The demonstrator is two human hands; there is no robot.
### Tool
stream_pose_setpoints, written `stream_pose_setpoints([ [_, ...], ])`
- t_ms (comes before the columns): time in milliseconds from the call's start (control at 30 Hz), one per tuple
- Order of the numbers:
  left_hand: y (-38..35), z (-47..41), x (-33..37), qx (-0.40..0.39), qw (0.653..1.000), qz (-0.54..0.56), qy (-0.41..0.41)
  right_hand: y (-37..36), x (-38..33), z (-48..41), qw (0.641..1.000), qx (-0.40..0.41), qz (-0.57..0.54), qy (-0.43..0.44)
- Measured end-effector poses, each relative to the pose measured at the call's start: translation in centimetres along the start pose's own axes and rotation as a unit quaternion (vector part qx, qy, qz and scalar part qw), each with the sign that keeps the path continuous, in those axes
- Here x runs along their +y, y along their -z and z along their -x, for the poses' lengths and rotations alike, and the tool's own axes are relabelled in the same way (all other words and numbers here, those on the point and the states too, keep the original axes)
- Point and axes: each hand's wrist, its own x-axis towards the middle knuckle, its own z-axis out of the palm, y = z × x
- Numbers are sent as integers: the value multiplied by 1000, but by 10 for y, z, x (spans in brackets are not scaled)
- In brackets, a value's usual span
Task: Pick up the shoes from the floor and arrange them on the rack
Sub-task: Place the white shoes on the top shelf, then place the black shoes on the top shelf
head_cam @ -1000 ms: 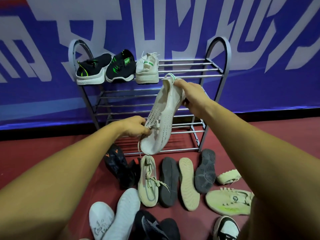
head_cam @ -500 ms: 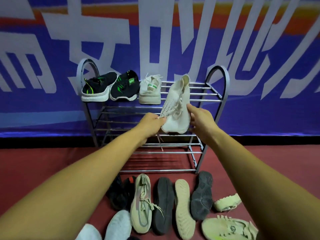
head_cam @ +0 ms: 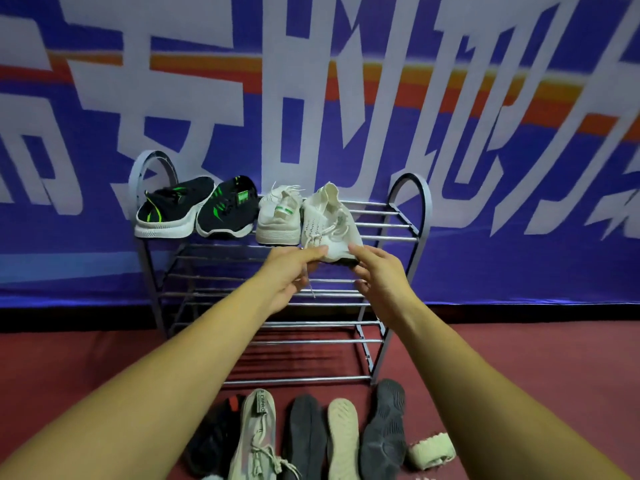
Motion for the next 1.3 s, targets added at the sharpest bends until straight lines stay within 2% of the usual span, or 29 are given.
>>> stream_pose_setpoints([
  [100, -7, 0, -2, 27, 999, 42, -15, -4, 3, -4, 996, 27, -89, -10],
  [167, -7, -3, -2, 38, 998, 44, -39, -7, 6, -6, 994, 29, -106, -7],
  [267, -3, -3, -2, 55, 994, -43, -79, -17, 9, -8, 996, 27, -89, 4],
  [367, 0, -1, -6, 75, 975, -166, -131, -25, 11, -15, 995, 52, -90, 5],
  [500, -2, -2, -5, 52, 957, -218, -182, -24, 12, -26, 994, 54, -96, 28],
  [633, -3, -5, -4, -18, 957, -229, -177, -23, 5, -33, 990, 57, -118, 56],
  [733, -4, -20, -5, -26, 958, -233, -165, -25, 9, -44, 991, 56, -106, 53],
  [900, 2, -25, -1, -40, 954, -259, -145, -29, 6, -43, 996, 8, -69, 48],
  [1067, 19, -25, -10, -61, 924, -354, -129, -24, 9, -34, 999, 22, 15, 41],
  [1300, 35, -12, -32, -80, 873, -475, -79, -23, 24, -13, 996, 5, 70, -49],
])
